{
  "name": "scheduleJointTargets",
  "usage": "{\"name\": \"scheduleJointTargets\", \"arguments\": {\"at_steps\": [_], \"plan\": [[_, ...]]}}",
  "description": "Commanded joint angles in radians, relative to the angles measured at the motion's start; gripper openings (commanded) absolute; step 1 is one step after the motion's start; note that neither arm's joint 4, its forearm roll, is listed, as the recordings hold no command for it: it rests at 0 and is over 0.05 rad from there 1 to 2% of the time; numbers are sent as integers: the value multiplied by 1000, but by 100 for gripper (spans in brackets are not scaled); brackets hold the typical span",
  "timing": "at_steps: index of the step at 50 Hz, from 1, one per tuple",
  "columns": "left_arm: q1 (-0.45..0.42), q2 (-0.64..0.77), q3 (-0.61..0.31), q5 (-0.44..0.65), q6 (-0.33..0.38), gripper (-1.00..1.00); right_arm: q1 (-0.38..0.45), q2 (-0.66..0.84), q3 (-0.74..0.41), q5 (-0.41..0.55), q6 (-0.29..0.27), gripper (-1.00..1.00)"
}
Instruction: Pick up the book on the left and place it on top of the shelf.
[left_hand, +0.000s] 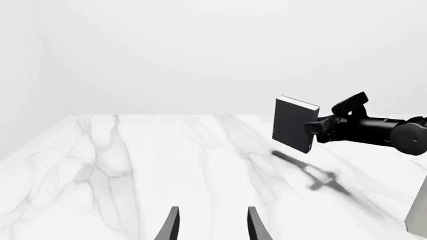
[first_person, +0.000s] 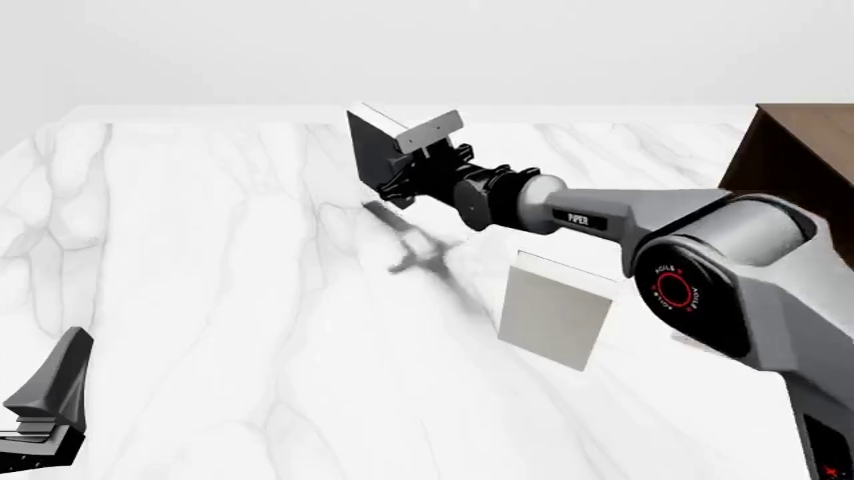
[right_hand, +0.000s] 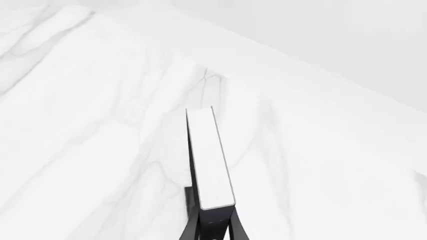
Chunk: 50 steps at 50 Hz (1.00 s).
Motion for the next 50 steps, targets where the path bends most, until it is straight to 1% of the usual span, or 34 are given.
{"name": "scheduleJointTargets", "arguments": {"at_steps": [1, 4, 7, 10, 21, 23, 35, 37, 40, 45, 47, 50], "plan": [[0, 0, 0, 0, 0, 100, 6, -169, 137, -50, 12, -100], [0, 0, 0, 0, 0, 100, 4, -233, 201, -68, 8, -100], [0, 0, 0, 0, 0, 100, 4, -265, 233, -73, 7, -100], [0, 0, 0, 0, 0, 100, -1, -321, 293, -82, -12, -100], [0, 0, 0, 0, 0, 100, -18, -463, 380, -60, -51, -100], [0, 0, 0, 0, 0, 100, -20, -471, 386, -59, -53, -100], [0, 0, 0, 0, 0, 100, -32, -599, 509, -69, -76, -100], [0, 0, 0, 0, 0, 100, -50, -637, 551, -75, -87, -100], [0, 0, 0, 0, 0, 100, -61, -673, 582, -73, -97, -100], [0, 0, 0, 0, 0, 100, -77, -737, 609, -61, -110, -100], [0, 0, 0, 0, 0, 100, -100, -765, 630, -77, -128, -100], [0, 0, 0, 0, 0, 100, -106, -784, 640, -65, -131, -100]]}}
